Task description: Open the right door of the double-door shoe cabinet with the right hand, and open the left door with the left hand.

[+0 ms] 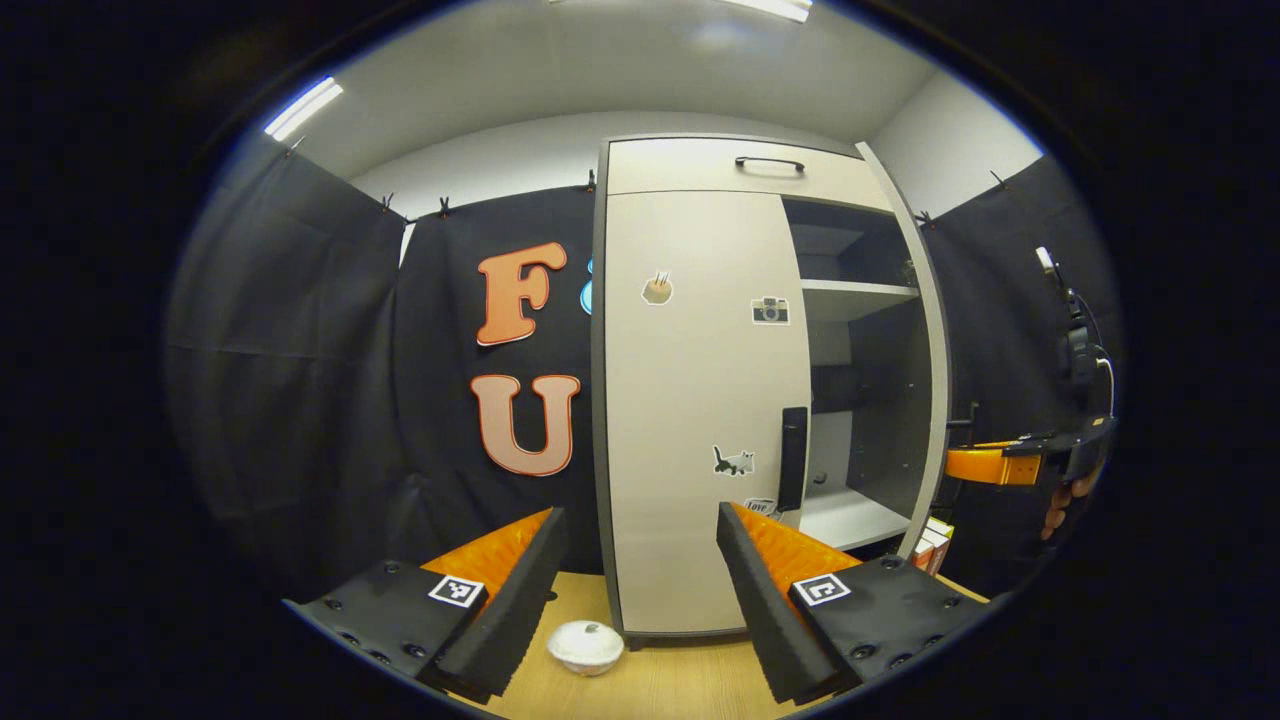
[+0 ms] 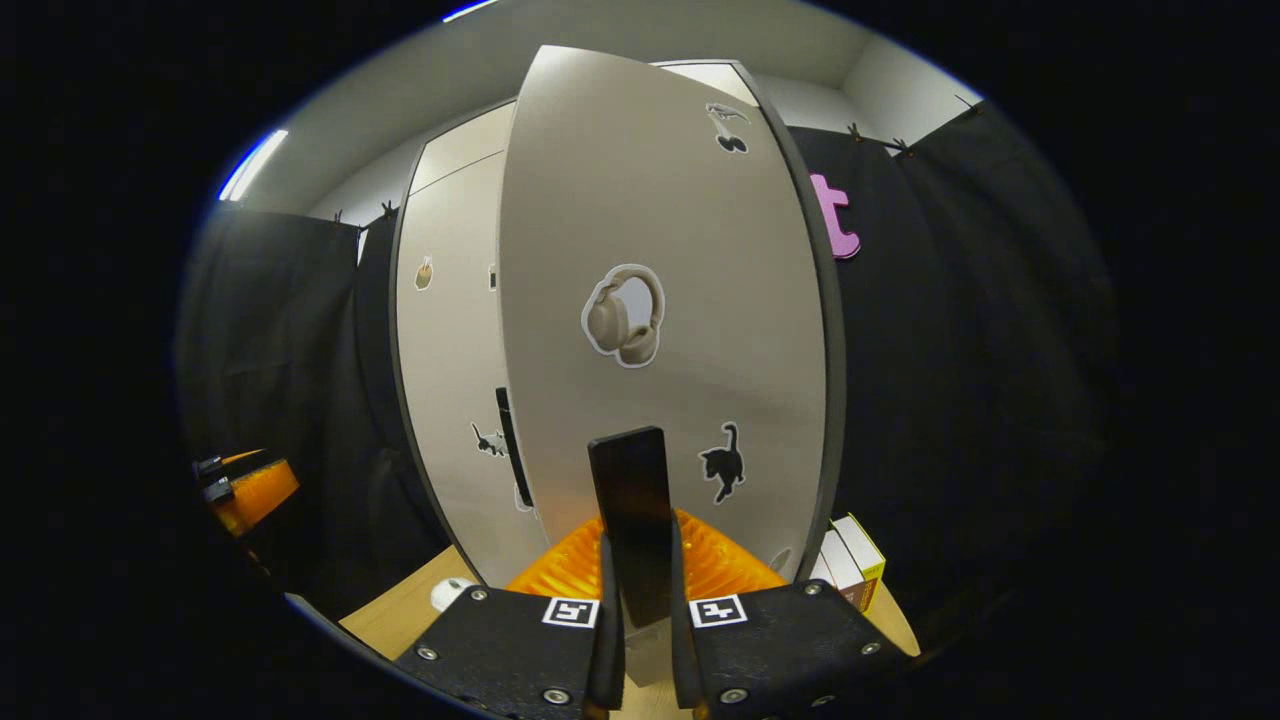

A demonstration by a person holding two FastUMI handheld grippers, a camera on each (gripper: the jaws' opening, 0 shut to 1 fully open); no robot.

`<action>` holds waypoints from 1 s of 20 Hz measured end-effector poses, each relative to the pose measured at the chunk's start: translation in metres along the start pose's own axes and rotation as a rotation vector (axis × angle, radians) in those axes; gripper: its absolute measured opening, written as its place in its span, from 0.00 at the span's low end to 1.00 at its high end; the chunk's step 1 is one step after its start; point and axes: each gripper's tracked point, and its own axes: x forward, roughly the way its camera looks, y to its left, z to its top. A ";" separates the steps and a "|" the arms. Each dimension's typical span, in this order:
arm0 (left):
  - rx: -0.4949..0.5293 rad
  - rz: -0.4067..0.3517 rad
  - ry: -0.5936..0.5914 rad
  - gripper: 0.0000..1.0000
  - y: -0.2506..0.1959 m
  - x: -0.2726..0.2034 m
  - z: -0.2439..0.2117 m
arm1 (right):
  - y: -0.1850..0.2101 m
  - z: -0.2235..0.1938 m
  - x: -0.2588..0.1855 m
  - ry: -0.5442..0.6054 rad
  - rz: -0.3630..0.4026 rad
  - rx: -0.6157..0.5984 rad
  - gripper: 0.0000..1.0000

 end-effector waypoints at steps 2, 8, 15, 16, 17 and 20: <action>-0.004 -0.011 0.000 0.96 -0.010 0.001 0.000 | -0.011 0.000 -0.010 0.001 -0.012 0.006 0.19; -0.013 -0.049 0.007 0.96 -0.040 0.009 -0.002 | -0.032 0.003 -0.026 -0.006 -0.030 -0.005 0.18; -0.026 -0.095 0.008 0.97 -0.070 0.024 -0.005 | -0.059 0.006 -0.039 -0.025 -0.062 -0.016 0.16; -0.028 -0.102 0.013 0.96 -0.074 0.028 -0.007 | -0.060 0.006 -0.039 -0.030 -0.064 -0.003 0.15; -0.027 -0.108 0.016 0.96 -0.078 0.031 -0.007 | -0.060 0.005 -0.038 -0.030 -0.067 -0.003 0.15; -0.020 -0.130 0.013 0.96 -0.091 0.039 -0.006 | -0.076 0.006 -0.040 -0.037 -0.117 -0.044 0.12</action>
